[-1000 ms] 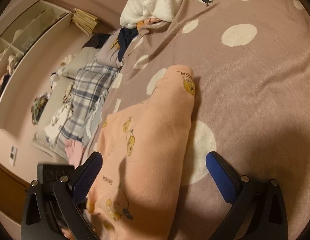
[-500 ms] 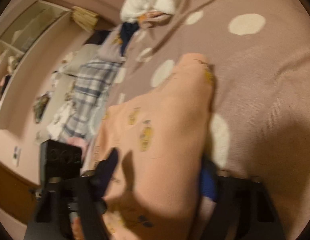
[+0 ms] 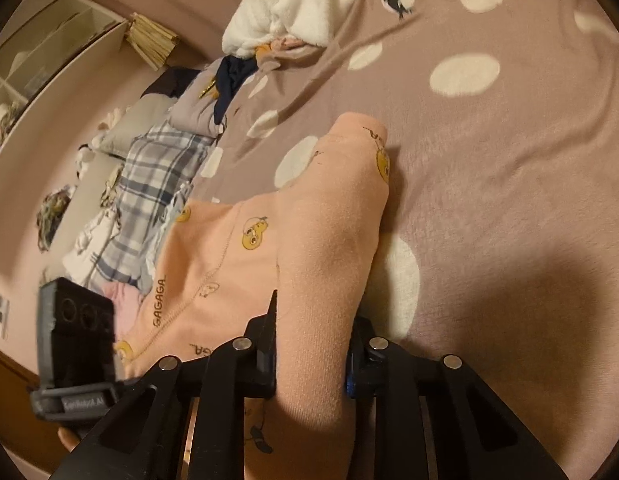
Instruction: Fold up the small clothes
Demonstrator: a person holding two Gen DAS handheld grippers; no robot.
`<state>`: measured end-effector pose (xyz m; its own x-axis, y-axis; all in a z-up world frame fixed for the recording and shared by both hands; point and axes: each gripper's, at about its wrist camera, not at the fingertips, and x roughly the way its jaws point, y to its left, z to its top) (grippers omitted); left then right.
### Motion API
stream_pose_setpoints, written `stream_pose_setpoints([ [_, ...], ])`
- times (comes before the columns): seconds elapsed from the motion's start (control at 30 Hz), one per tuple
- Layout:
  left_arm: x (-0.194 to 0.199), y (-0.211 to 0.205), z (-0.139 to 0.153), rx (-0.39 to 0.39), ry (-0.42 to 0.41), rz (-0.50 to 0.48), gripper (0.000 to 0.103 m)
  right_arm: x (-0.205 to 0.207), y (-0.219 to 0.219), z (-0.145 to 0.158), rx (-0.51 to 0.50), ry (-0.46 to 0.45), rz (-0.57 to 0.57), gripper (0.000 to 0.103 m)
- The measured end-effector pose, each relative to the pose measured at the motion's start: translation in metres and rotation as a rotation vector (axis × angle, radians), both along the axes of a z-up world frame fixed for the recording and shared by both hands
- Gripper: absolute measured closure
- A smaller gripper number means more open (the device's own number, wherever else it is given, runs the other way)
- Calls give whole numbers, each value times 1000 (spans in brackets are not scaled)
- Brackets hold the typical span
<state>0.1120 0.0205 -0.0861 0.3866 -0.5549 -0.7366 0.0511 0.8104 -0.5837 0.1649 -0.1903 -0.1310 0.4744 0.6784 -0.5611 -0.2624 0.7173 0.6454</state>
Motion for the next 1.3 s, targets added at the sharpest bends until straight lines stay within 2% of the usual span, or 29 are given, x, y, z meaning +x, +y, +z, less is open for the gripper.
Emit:
stream_pose_setpoints([
  [0.23,-32,1,31,-40,-113,-36,78,-31,-4,53,-116,-136,-54,79],
  [0.37,-49,-26,45,71,-181,-60,77,-50,-3,74,-256,-192,-77,79],
  [0.43,-52,-34,46,82,-192,-62,78,-58,-3,79,-312,-212,-92,79],
  [0.6,-62,-47,43,103,-205,-47,77,-62,-13,78,-351,-205,-91,79],
  [0.73,-66,-64,42,146,-223,-27,77,-63,-17,79,-371,-193,-108,79],
  [0.9,-68,-66,41,198,-250,22,77,-66,-12,79,-394,-202,-136,79],
  [1.0,-61,-64,35,196,-220,20,77,-64,-6,76,-413,-207,-133,79],
  [1.1,-56,-62,30,187,-188,17,77,-58,-8,69,-406,-172,-135,79],
  [1.3,-54,-68,32,200,-193,7,77,-57,-8,68,-423,-157,-151,79],
])
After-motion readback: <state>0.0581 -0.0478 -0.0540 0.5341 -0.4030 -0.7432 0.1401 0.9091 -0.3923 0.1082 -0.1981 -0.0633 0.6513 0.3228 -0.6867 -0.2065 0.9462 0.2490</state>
